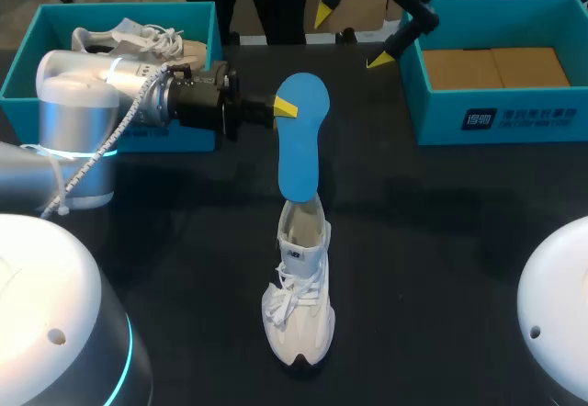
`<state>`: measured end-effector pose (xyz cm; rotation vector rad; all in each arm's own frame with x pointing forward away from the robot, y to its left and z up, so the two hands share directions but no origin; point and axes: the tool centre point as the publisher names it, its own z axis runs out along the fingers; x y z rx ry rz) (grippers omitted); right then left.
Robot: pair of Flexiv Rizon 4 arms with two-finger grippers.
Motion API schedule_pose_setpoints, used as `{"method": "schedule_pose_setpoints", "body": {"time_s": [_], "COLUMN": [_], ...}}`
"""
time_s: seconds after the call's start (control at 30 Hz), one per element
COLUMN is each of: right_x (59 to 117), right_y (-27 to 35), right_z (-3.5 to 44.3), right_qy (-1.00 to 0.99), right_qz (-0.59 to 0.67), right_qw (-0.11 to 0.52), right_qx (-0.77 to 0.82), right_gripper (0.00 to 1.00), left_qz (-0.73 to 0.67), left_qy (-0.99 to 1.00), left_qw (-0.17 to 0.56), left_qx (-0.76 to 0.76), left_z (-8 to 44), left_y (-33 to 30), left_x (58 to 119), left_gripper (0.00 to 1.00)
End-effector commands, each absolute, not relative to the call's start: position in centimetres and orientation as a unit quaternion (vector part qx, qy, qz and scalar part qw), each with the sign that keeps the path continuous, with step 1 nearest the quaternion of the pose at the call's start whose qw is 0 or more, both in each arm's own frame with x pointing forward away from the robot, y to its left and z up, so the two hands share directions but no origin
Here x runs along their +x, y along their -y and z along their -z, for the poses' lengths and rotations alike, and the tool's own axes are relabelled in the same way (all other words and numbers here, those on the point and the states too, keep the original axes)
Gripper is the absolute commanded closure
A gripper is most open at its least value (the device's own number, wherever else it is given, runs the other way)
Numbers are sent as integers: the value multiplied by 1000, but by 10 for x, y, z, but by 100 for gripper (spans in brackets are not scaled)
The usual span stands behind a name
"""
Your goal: Take the shoe out of the shoebox, open the shoe tongue, remove and reinsert the insole, then place the shoe into the shoebox
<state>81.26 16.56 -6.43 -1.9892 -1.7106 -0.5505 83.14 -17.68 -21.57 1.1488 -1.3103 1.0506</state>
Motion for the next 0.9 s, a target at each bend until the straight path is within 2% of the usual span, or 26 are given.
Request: {"method": "schedule_pose_setpoints", "body": {"time_s": [0.03,0.9], "right_x": [816,812], "right_y": [-178,-231], "right_z": [60,70], "right_qy": [652,656], "right_qz": [84,-17], "right_qw": [130,30], "right_qx": [-743,-754], "right_gripper": [0,0], "left_qz": [-439,-439], "left_qy": [548,548], "left_qw": [525,525], "left_qx": [481,481], "left_z": [216,216], "left_y": [177,177], "left_x": [832,832], "left_gripper": [100,100]}}
